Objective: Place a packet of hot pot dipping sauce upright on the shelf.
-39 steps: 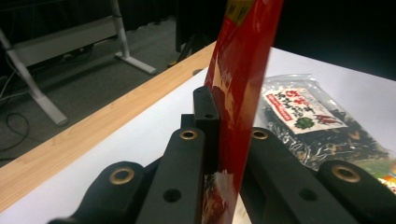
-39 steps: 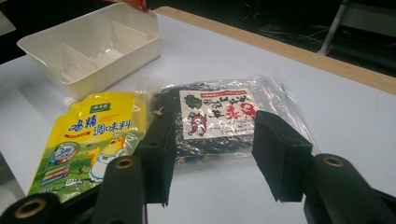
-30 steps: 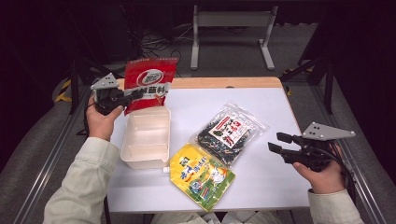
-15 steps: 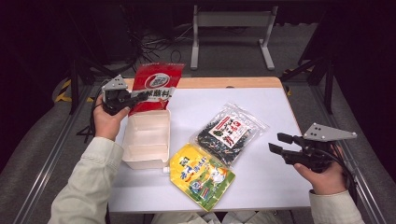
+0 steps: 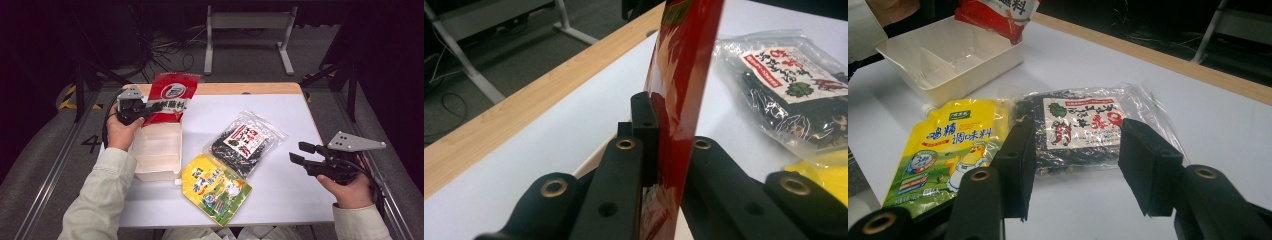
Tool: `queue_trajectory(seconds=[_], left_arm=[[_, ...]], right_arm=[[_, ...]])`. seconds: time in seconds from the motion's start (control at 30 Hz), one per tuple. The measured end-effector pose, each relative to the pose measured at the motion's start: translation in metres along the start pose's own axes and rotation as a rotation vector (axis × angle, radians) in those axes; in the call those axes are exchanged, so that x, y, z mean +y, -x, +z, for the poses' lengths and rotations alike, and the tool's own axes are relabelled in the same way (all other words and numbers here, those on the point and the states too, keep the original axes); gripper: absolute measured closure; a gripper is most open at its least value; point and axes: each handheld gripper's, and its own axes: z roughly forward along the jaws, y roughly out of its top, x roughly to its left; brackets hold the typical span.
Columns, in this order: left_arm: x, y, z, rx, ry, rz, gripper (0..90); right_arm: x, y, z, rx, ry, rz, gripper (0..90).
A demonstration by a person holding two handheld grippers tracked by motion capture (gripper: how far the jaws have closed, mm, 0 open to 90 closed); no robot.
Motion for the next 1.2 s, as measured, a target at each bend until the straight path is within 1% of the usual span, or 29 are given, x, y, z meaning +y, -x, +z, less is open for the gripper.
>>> queue_trajectory(seconds=[0.13,0.23,0.37,0.47,0.57,0.67,0.73,0.77,0.8,0.83,0.87,0.9,0.93,0.97,1.0,1.03,1.07,1.1,1.13,1.17,1.2], left_arm=[[-0.002,-0.001,0.002,-0.004,-0.002,-0.008,89.6],[-0.003,-0.001,0.004,-0.004,-0.026,-0.018,89.6],[-0.003,-0.001,0.006,0.005,-0.049,-0.019,89.4],[-0.005,-0.001,0.008,0.015,-0.066,-0.030,89.3],[-0.009,-0.001,0.010,0.026,-0.070,-0.038,89.2],[-0.012,-0.002,0.011,0.027,-0.071,-0.069,89.0],[-0.011,-0.002,0.011,0.032,-0.084,-0.094,88.7],[-0.010,-0.001,0.011,0.040,-0.105,-0.106,86.9],[-0.009,-0.001,0.011,0.057,-0.117,-0.111,83.3],[-0.008,0.000,0.010,0.075,-0.121,-0.114,77.2],[-0.008,0.000,0.009,0.081,-0.111,-0.113,72.2],[-0.007,0.000,0.006,0.082,-0.099,-0.109,71.6],[-0.007,0.000,0.003,0.088,-0.083,-0.116,70.7],[-0.006,-0.001,-0.001,0.099,-0.063,-0.121,69.2],[-0.003,-0.001,-0.006,0.123,-0.046,-0.131,66.1],[-0.002,0.000,-0.010,0.135,-0.038,-0.132,62.2],[0.002,0.000,-0.016,0.151,-0.020,-0.117,62.4],[0.005,0.000,-0.020,0.155,-0.021,-0.097,66.9],[0.005,0.000,-0.020,0.155,-0.021,-0.097,71.4],[0.006,0.001,-0.023,0.171,-0.024,-0.084,77.5],[0.007,0.001,-0.025,0.177,-0.031,-0.083,83.5]], right_arm=[[0.000,0.000,0.002,0.010,-0.008,-0.005,48.9],[-0.001,-0.001,0.003,0.013,-0.010,-0.006,49.0],[-0.001,-0.001,0.003,0.014,-0.010,-0.002,48.8],[-0.001,-0.001,0.004,0.016,-0.012,-0.002,48.8],[-0.001,-0.001,0.005,0.017,-0.013,0.001,48.8],[-0.002,-0.001,0.005,0.020,-0.016,0.000,48.8],[-0.002,-0.001,0.006,0.021,-0.017,0.000,48.8],[-0.002,-0.001,0.006,0.021,-0.017,0.000,48.8],[-0.002,-0.001,0.006,0.021,-0.018,-0.001,48.7],[-0.002,-0.001,0.006,0.021,-0.018,-0.002,48.7],[-0.002,-0.001,0.006,0.022,-0.018,-0.001,48.7],[-0.002,-0.001,0.006,0.022,-0.018,-0.001,48.6],[-0.002,-0.001,0.006,0.021,-0.019,0.000,48.6],[-0.002,0.000,0.006,0.022,-0.019,0.000,48.6],[-0.002,0.000,0.007,0.023,-0.018,0.001,48.6],[-0.002,0.000,0.007,0.022,-0.020,0.001,48.6],[-0.002,-0.001,0.007,0.023,-0.020,0.003,48.6],[-0.002,-0.001,0.008,0.026,-0.021,0.000,48.6],[-0.002,-0.001,0.008,0.026,-0.022,-0.002,48.6],[-0.002,-0.001,0.008,0.027,-0.024,-0.003,48.6],[-0.002,-0.001,0.009,0.026,-0.024,-0.003,48.6]])
